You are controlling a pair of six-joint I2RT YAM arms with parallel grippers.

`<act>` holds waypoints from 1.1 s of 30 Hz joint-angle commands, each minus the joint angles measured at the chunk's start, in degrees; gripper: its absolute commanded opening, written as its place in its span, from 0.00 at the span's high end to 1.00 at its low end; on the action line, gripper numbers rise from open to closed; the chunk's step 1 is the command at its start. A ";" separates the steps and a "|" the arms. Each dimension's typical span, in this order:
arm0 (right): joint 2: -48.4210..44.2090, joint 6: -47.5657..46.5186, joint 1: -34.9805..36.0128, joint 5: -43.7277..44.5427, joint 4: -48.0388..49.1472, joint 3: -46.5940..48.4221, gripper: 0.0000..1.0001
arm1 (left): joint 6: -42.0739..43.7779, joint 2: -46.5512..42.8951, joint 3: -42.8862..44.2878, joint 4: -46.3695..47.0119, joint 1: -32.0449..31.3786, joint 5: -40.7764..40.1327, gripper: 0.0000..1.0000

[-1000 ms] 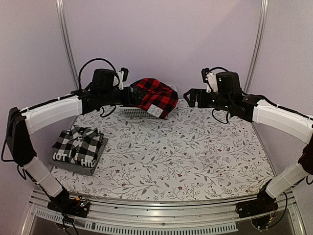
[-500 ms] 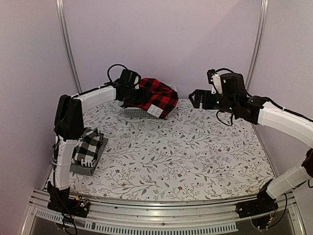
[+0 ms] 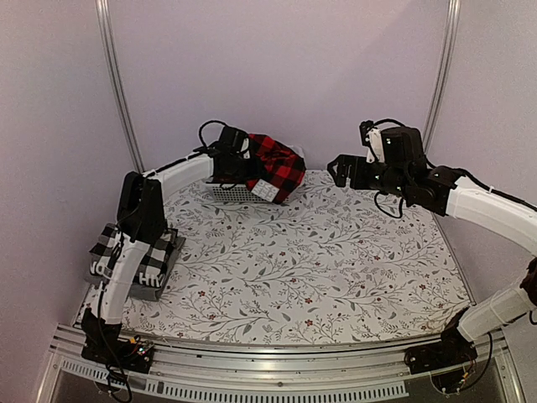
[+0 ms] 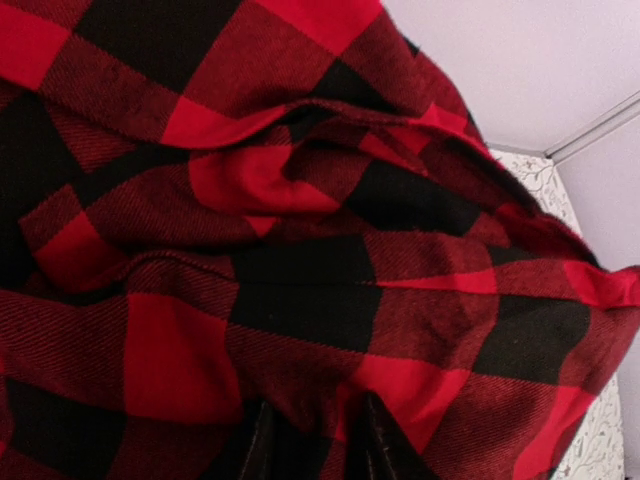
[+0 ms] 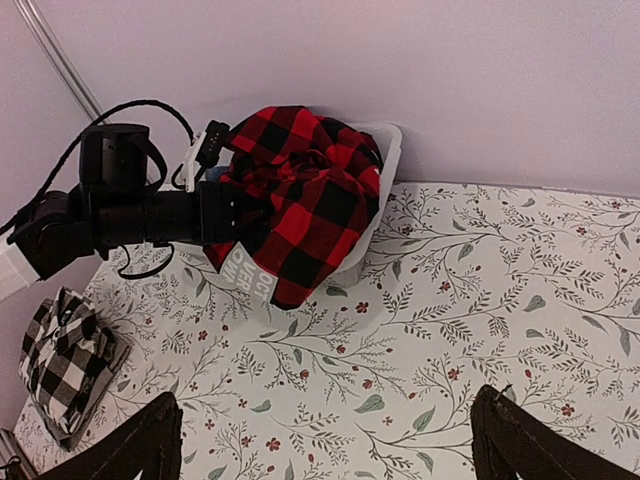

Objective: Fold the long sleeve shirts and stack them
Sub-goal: Pick up the crumpled shirt from the bin.

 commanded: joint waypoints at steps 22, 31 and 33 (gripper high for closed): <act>-0.41 -3.08 0.05 4.85 2.76 1.84 0.01 | 15.54 -32.32 -8.29 12.25 -9.64 3.52 1.00; -1.73 -6.85 0.05 7.45 2.37 5.00 0.01 | 20.73 -47.61 -15.85 16.99 -18.26 1.06 1.00; -2.11 -7.20 0.05 7.40 2.14 5.28 0.01 | 20.18 -49.29 -16.68 16.59 -18.95 -0.02 1.00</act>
